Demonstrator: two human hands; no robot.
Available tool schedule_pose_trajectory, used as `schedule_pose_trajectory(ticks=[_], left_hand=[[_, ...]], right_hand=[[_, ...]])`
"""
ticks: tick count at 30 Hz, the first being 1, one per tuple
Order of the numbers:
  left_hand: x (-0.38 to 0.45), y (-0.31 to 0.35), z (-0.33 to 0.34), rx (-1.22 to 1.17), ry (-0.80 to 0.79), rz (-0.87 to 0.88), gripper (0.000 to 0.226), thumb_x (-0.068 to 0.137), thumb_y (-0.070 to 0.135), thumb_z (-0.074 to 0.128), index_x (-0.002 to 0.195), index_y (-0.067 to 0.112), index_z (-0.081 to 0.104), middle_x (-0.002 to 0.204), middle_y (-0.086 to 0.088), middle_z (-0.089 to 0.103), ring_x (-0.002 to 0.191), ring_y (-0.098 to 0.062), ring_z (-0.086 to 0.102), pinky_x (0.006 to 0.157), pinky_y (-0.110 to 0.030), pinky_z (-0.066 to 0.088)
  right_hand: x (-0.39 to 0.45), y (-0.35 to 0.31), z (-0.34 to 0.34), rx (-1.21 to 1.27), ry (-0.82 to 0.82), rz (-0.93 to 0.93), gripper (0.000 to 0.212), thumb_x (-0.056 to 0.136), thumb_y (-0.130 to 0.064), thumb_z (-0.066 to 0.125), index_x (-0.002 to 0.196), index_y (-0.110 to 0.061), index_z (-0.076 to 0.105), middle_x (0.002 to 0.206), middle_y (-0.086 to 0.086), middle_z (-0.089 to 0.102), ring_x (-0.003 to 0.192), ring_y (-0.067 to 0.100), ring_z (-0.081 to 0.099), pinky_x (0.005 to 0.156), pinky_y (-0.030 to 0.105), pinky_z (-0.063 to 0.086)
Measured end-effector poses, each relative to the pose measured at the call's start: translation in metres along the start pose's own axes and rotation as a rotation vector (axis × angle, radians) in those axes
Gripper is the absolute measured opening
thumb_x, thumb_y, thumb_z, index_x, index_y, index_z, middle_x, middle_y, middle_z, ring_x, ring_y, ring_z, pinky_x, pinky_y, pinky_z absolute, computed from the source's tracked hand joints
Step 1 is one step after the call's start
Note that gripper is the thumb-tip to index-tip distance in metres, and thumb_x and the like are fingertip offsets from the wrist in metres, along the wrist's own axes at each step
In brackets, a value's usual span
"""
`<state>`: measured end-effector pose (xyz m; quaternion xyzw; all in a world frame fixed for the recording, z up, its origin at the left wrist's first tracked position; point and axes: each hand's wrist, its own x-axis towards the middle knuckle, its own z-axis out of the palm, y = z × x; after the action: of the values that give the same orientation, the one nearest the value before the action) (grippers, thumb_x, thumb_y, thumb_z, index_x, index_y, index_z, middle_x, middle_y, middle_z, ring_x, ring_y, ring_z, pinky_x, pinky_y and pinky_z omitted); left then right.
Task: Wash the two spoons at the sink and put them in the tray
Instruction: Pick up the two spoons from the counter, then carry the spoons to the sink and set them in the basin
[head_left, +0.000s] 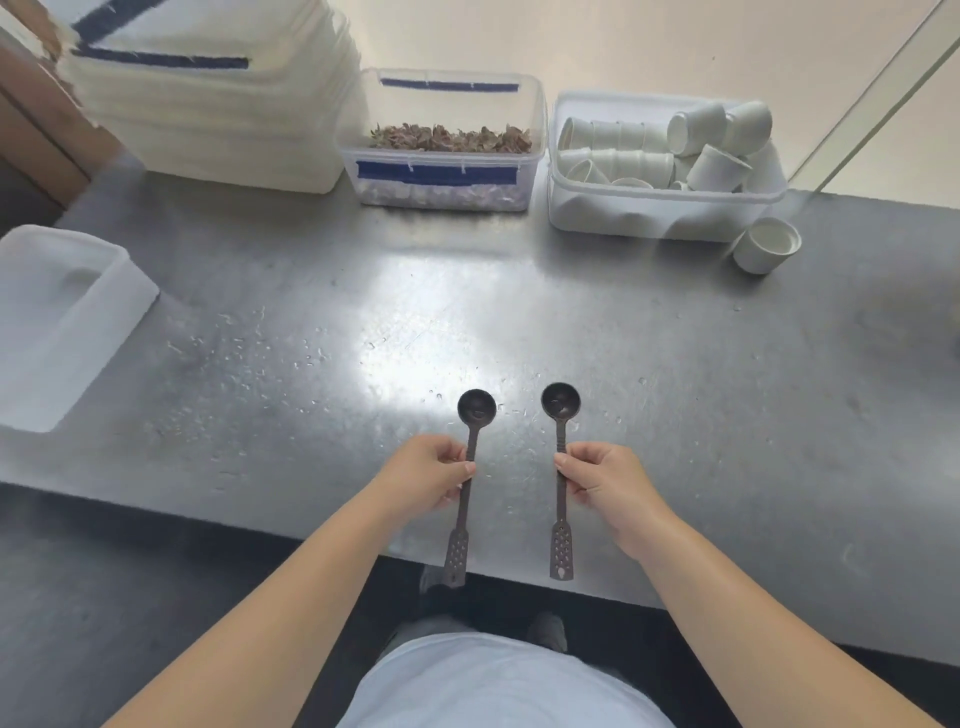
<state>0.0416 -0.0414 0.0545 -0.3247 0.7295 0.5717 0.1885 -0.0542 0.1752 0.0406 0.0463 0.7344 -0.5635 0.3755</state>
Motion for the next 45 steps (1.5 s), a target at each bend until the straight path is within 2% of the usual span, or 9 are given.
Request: schedule_pose_trajectory(ticks=[6,10,15,19,23,28,35,39,45], left_hand=[[-0.057,-0.02,0.003,-0.119,0.21,-0.01,0.009,0.086,0.025,0.068,0.084,0.017,0.072,0.077,0.001,0.075,0.062,-0.007,0.069,0.056,-0.02,0.055],[-0.099,-0.038,0.006,-0.261,0.312,-0.031,0.01,0.084,0.026,0.069,0.076,0.023,0.071,0.069,0.006,0.074,0.058,-0.005,0.069,0.053,-0.02,0.052],[-0.154,-0.073,-0.001,-0.346,0.471,-0.049,0.012,0.082,0.027,0.067,0.071,0.027,0.07,0.072,0.006,0.075,0.06,-0.006,0.069,0.05,-0.017,0.05],[-0.195,-0.105,-0.012,-0.423,0.565,-0.053,0.011,0.082,0.023,0.066,0.072,0.025,0.07,0.07,0.005,0.075,0.056,-0.005,0.067,0.049,-0.018,0.05],[-0.234,-0.145,-0.027,-0.471,0.671,-0.087,0.005,0.083,0.023,0.068,0.08,0.021,0.07,0.07,0.006,0.075,0.054,-0.004,0.065,0.047,-0.018,0.049],[-0.292,-0.202,-0.054,-0.562,0.765,-0.104,0.006,0.084,0.02,0.067,0.085,0.015,0.07,0.07,0.003,0.073,0.051,-0.003,0.062,0.045,-0.017,0.046],[-0.391,-0.293,-0.099,-0.708,0.93,-0.122,0.006,0.083,0.02,0.068,0.078,0.022,0.068,0.068,0.008,0.072,0.051,-0.004,0.062,0.045,-0.017,0.044],[-0.453,-0.348,-0.12,-0.762,1.035,-0.141,0.004,0.083,0.019,0.069,0.08,0.02,0.068,0.064,0.01,0.072,0.051,-0.004,0.062,0.046,-0.019,0.044],[-0.53,-0.418,-0.14,-0.882,1.187,-0.2,0.003,0.083,0.018,0.069,0.081,0.018,0.067,0.064,0.01,0.071,0.049,-0.004,0.061,0.045,-0.02,0.043]], right_hand=[[-0.023,-0.018,0.015,-0.124,-0.192,-0.065,0.013,0.086,-0.016,0.071,0.073,-0.015,0.073,0.063,-0.003,0.062,0.056,0.009,0.054,0.055,0.019,0.044],[-0.04,-0.028,0.033,-0.218,-0.309,-0.108,0.01,0.085,-0.018,0.072,0.077,-0.013,0.073,0.063,-0.004,0.065,0.055,0.008,0.056,0.055,0.02,0.044],[-0.075,-0.033,0.075,-0.314,-0.447,-0.142,0.009,0.086,-0.017,0.072,0.08,-0.011,0.073,0.063,-0.004,0.063,0.055,0.008,0.056,0.055,0.02,0.044],[-0.104,-0.036,0.119,-0.4,-0.534,-0.184,0.011,0.088,-0.017,0.07,0.08,-0.009,0.071,0.068,0.002,0.06,0.061,0.015,0.053,0.057,0.023,0.042],[-0.134,-0.034,0.171,-0.493,-0.597,-0.24,0.014,0.089,-0.019,0.069,0.076,-0.014,0.07,0.068,0.001,0.059,0.064,0.016,0.055,0.058,0.023,0.042],[-0.173,-0.025,0.25,-0.569,-0.676,-0.297,0.014,0.088,-0.026,0.07,0.077,-0.017,0.073,0.054,-0.009,0.059,0.055,0.006,0.057,0.057,0.017,0.048],[-0.242,0.017,0.375,-0.637,-0.887,-0.319,0.022,0.089,-0.023,0.067,0.067,-0.02,0.072,0.052,-0.01,0.055,0.051,0.005,0.051,0.057,0.016,0.047],[-0.287,0.045,0.445,-0.651,-1.036,-0.299,0.02,0.09,-0.016,0.066,0.072,-0.01,0.072,0.057,-0.002,0.051,0.058,0.013,0.044,0.059,0.024,0.038],[-0.344,0.084,0.549,-0.717,-1.224,-0.259,0.027,0.09,-0.013,0.066,0.064,-0.017,0.072,0.051,-0.009,0.051,0.048,0.006,0.045,0.049,0.015,0.04]])
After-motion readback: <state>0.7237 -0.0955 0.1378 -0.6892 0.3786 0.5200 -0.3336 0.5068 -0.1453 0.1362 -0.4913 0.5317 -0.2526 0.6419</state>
